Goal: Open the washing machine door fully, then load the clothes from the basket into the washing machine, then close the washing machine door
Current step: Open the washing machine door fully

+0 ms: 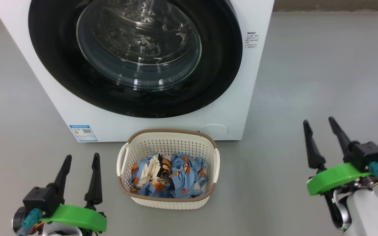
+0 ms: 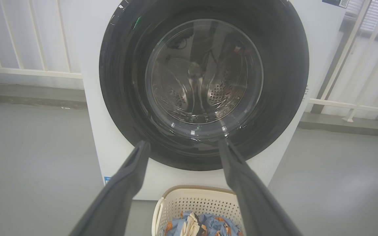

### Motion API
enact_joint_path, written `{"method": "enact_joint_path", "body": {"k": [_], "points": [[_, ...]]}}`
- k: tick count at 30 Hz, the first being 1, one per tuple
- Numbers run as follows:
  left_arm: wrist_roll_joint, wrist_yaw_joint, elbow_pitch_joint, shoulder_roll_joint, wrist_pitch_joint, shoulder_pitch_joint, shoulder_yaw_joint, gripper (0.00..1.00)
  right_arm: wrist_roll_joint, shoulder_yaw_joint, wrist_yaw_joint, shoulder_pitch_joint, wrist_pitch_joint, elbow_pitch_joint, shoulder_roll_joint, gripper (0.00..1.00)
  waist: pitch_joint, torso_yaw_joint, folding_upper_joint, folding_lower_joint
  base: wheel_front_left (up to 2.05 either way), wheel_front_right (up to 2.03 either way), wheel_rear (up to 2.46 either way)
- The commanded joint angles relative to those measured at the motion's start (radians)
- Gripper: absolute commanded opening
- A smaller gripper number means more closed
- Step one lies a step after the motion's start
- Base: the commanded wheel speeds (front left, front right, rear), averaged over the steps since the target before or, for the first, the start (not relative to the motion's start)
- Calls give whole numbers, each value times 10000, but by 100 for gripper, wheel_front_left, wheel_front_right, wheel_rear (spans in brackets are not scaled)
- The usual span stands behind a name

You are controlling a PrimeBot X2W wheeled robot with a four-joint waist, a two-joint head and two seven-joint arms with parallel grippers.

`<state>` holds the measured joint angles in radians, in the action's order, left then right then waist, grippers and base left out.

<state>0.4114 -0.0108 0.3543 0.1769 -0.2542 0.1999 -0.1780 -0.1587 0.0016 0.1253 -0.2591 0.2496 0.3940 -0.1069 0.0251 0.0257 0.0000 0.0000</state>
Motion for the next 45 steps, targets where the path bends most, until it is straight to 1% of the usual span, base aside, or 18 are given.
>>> {"method": "enact_joint_path", "body": {"k": [1, 10, 13, 14, 15, 16, 17, 21, 24, 25, 31, 36, 39, 45], "points": [[79, -14, -290, 261, -67, 291, 391, 100, -101, 160, 54, -528, 122, -204, -173, 100, 72, 36, 0, 0, 0, 0, 0], [46, 143, -366, 226, -73, 373, 395, 100, -633, -54, 54, -1285, 122, -45, -372, 100, 493, 199, 0, 0, 0, 0, 0], [41, 191, -386, 221, -74, 460, 415, 100, -1108, -195, 54, -1522, 122, 3, -385, 100, 664, 316, 0, 0, 0, 0, 0], [44, 215, -392, 222, -74, 489, 424, 100, -1196, -209, 54, -1595, 122, 19, -431, 85, 729, 363, 0, 0, 0, 0, 0], [47, 238, -392, 225, -74, 516, 434, 100, -1365, -236, 54, -1668, 122, 25, -435, 49, 789, 410, 0, 0, 0, 0, 0], [42, 253, -391, 232, -74, 539, 443, 100, -1538, -253, 54, -1739, 122, 36, -450, 22, 845, 456, 0, 0, 0, 0, 0], [36, 263, -396, 240, -74, 562, 452, 100, -1670, -249, 54, -1818, 122, 37, -498, 0, 914, 502, 0, 0, 0, 0, 0], [26, 306, -458, 255, -75, 650, 483, 100, -2582, -174, 54, -2176, 122, 39, -637, 0, 1186, 693, 0, 0, 0, 0, 0], [30, 378, -476, 278, -75, 727, 501, 100, -3807, 27, 54, -2534, 15, 144, -814, 0, 1375, 845, 0, 0, 0, 0, 0], [30, 378, -476, 278, -75, 727, 501, 100, -3807, 27, 54, -2534, 15, 144, -814, 0, 1375, 845, 0, 0, 0, 0, 0], [29, 461, -453, 267, -75, 858, 547, 100, -6672, 130, 54, -3339, -741, -146, -1322, 0, 1738, 1155, 0, 0, 0, 0, 0], [17, 552, -443, 255, -75, 949, 601, 100, -8458, 329, 54, -3960, -1474, -259, -1883, 0, 1978, 1369, 0, 0, 0, 0, 0], [-11, 600, -442, 249, -76, 1016, 631, 100, -9240, 391, 54, -4378, -1950, -103, -2180, 0, 2121, 1501, 0, 0, 0, 0, 0], [-45, 709, -481, 119, -76, 1126, 746, 100, -10334, 498, 54, -5427, -2771, 382, -2719, 0, 2566, 1748, 0, 0, 0, 0, 0]]}}
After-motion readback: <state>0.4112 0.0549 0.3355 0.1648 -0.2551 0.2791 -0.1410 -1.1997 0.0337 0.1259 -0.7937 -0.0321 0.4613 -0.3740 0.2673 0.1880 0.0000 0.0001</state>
